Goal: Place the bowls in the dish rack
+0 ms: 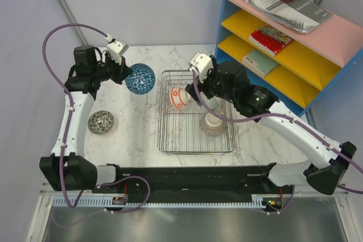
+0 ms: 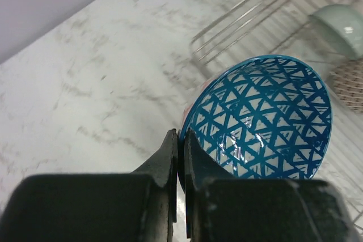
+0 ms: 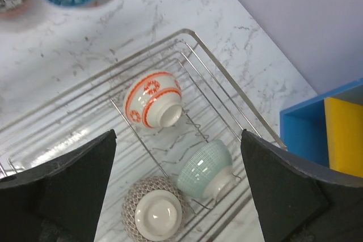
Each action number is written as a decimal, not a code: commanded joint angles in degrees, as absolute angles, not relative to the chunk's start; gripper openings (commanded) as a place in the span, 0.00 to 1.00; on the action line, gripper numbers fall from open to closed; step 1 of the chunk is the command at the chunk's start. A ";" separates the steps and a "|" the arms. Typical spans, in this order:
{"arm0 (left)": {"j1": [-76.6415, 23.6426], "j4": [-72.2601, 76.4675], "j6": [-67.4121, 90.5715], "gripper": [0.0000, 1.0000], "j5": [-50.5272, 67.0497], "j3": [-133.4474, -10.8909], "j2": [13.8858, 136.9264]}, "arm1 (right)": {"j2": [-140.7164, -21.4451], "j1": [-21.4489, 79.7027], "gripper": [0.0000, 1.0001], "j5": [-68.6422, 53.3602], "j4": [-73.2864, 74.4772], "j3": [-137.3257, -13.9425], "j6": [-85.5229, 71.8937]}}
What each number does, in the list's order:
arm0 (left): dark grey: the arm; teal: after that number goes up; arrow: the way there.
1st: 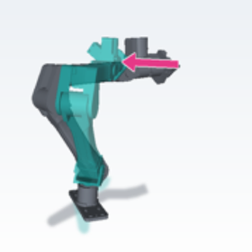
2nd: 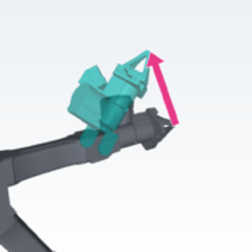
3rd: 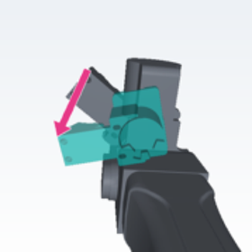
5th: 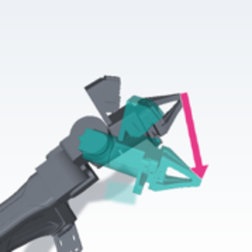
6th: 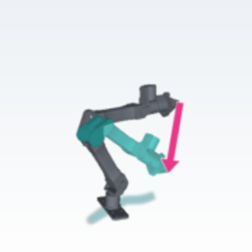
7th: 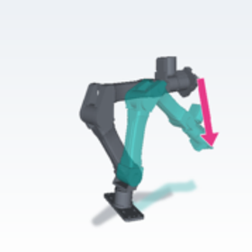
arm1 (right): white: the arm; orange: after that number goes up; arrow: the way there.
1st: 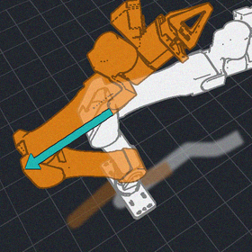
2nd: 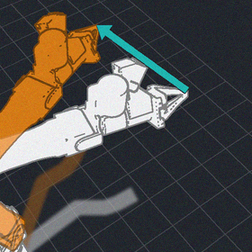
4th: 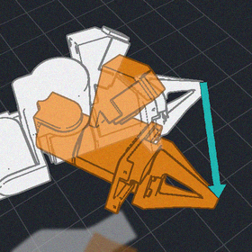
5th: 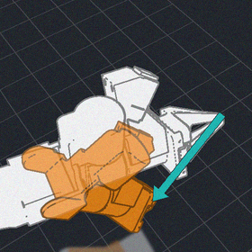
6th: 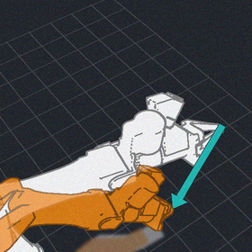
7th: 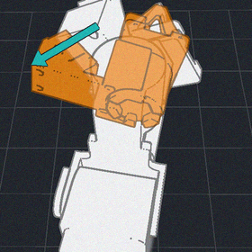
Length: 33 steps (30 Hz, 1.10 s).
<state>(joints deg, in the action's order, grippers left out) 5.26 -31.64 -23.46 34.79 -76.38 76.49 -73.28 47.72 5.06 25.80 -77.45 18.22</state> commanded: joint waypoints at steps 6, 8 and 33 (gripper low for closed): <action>-9.14 -33.13 -21.88 0.02 45.87 -74.53 69.43 | -79.80 38.59 0.98 -29.56 23.12 -84.03 -7.80; -10.10 -33.05 -21.71 0.02 47.89 -74.36 69.52 | -81.46 35.53 0.98 -35.30 19.71 -82.19 -14.63; -16.70 -31.91 -22.59 0.02 46.23 -75.41 72.95 | -84.20 27.77 0.98 -61.71 -17.41 -64.51 -48.26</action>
